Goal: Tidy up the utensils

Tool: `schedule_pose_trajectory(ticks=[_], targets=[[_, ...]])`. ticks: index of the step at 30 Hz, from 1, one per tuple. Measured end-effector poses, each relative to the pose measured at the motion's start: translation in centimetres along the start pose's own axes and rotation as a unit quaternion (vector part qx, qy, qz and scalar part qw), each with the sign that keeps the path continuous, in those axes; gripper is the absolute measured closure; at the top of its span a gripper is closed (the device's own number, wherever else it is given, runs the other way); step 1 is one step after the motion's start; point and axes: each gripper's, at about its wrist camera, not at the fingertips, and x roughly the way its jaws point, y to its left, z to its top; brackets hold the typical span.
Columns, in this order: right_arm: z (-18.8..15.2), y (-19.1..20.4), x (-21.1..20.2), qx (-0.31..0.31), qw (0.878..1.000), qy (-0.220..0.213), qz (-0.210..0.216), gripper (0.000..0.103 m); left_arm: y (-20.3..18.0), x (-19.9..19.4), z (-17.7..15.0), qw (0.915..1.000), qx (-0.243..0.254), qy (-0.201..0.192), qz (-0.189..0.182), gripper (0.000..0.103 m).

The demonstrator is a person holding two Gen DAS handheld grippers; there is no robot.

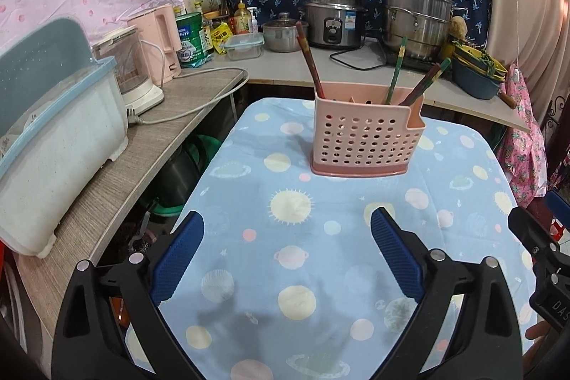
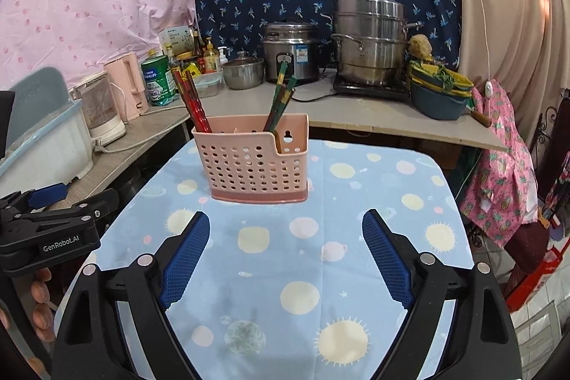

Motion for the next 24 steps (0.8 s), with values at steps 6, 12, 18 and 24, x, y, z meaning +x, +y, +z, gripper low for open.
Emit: schedule_pose_trajectory(ticks=[6, 12, 18, 24], targets=[[-1.4, -0.3, 0.4, 0.008, 1.0, 0.013, -0.001, 0.015, 0.2, 0.1, -1.0, 1.0, -0.004, -0.001, 0.002, 0.011], [-2.1, -0.5, 0.4, 0.011, 1.0, 0.009, -0.012, 0.007, 0.3, 0.2, -1.6, 1.0, -0.005, 0.002, 0.001, 0.01], [-2.5, -0.6, 0.4, 0.008, 1.0, 0.011, -0.021, 0.007, 0.1, 0.4, -2.1, 1.0, -0.002, 0.005, 0.001, 0.01], [-3.1, -0.8, 0.8, 0.014, 1.0, 0.018, -0.02, 0.007, -0.4, 0.4, -2.5, 1.0, 0.005, 0.006, 0.004, 0.01]])
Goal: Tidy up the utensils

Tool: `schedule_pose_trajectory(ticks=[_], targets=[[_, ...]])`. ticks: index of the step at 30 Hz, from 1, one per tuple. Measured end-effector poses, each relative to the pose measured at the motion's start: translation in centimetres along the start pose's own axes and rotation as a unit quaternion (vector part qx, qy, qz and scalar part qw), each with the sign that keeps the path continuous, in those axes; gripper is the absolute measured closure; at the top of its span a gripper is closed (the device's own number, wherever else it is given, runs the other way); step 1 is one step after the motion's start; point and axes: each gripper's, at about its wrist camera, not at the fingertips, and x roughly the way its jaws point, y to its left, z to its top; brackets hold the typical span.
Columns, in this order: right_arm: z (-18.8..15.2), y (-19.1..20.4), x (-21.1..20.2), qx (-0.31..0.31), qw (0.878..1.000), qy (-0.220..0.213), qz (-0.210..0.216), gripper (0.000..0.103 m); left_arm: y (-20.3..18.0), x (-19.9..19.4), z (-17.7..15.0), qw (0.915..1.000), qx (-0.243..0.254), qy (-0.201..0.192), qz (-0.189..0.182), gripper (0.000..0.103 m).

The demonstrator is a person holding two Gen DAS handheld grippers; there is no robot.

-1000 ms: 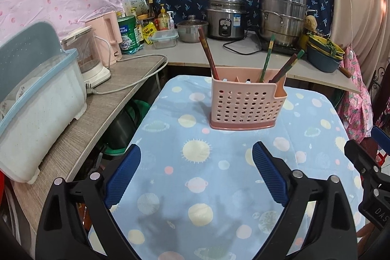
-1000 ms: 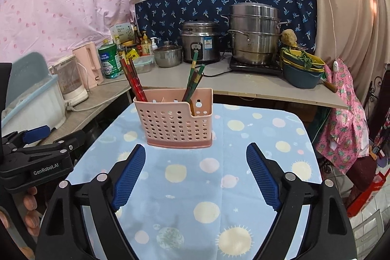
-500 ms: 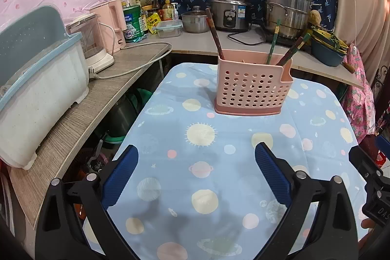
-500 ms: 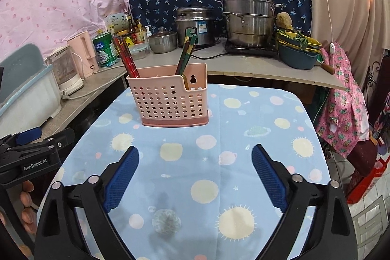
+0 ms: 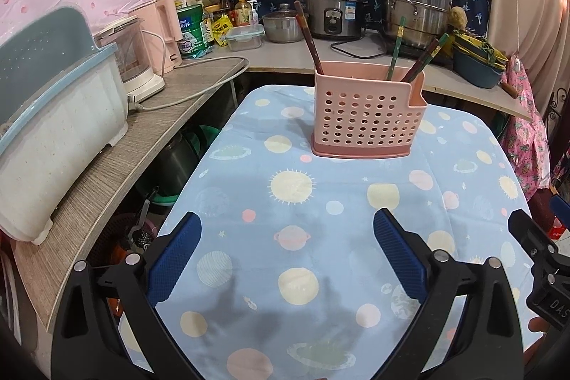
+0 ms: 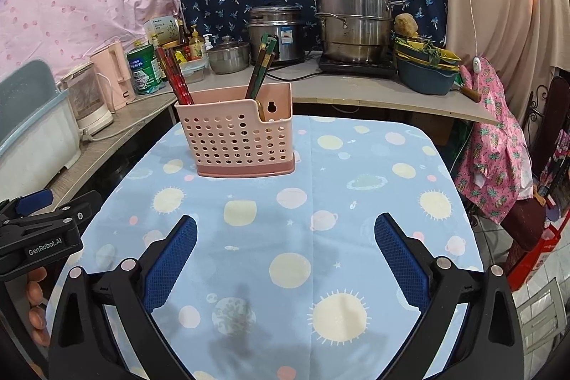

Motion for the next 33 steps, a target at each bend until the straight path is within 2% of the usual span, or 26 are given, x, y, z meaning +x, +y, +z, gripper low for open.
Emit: schedule_pose_trajectory(ticks=[33], targets=[[-1.1, 0.0, 1.3, -0.002, 1.0, 0.019, -0.011, 0.007, -0.6, 1.1, -1.0, 0.9999, 0.007, 0.009, 0.005, 0.01]])
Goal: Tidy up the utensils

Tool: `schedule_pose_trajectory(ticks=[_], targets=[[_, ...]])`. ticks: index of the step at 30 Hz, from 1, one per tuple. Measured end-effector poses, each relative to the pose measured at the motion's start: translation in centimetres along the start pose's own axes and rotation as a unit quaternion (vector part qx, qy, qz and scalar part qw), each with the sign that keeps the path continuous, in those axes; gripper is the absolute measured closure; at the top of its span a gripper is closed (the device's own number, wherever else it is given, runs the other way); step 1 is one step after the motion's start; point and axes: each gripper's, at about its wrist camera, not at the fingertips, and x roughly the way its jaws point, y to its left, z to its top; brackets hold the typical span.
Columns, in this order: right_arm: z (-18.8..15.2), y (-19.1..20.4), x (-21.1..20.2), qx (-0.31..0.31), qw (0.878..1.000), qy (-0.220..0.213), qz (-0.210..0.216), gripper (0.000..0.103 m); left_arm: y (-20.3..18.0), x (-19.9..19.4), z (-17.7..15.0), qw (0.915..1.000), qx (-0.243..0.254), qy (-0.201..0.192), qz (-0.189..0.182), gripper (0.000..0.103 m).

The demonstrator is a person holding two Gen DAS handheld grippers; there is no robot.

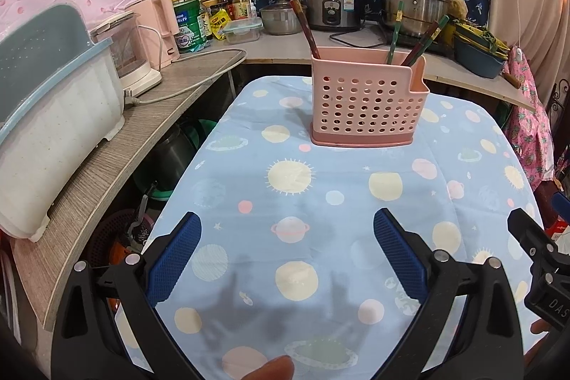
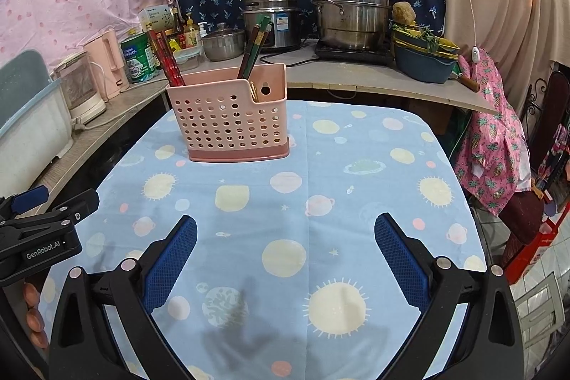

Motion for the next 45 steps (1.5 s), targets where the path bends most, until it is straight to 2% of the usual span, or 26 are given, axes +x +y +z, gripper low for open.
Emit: schedule_pose_trajectory(ticks=[25, 45], targets=[[-0.1, -0.1, 0.1, 0.001, 1.0, 0.001, 0.0, 0.007, 0.1, 0.2, 0.0, 1.0, 0.002, -0.001, 0.002, 0.01], [0.4, -0.4, 1.1, -0.003, 1.0, 0.005, -0.004, 0.007, -0.6, 1.2, 1.4, 1.0, 0.005, -0.004, 0.007, 0.01]])
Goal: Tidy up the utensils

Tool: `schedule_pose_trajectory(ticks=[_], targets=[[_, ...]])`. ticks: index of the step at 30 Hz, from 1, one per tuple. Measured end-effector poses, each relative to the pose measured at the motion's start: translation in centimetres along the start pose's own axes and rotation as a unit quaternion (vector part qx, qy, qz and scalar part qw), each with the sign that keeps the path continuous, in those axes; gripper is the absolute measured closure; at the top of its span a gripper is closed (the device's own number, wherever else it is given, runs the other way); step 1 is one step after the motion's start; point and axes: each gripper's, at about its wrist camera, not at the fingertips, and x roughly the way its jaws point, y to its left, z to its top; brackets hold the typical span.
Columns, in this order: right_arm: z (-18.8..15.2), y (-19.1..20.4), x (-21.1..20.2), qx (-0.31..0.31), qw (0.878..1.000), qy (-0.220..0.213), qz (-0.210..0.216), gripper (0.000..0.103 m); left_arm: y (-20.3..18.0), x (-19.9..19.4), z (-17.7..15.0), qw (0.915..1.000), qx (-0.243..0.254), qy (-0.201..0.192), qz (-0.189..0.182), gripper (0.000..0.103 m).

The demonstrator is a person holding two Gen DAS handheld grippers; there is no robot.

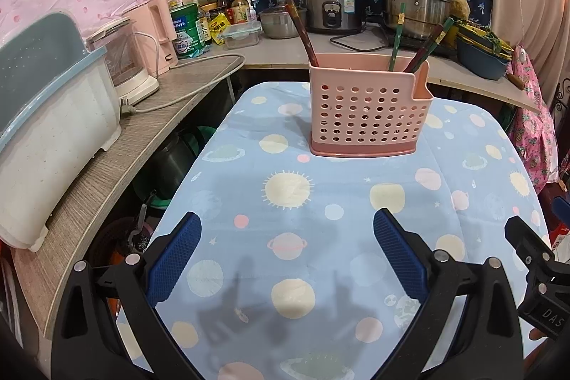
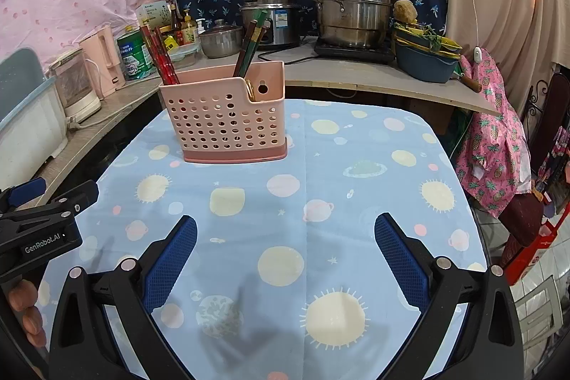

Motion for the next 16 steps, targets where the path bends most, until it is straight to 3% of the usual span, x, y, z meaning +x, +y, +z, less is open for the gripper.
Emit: schedule_pose_trajectory(ticks=[16], targets=[[0.49, -0.26, 0.59, 0.002, 1.0, 0.003, 0.001, 0.007, -0.14, 0.78, 0.3, 1.0, -0.006, 0.001, -0.003, 0.01]])
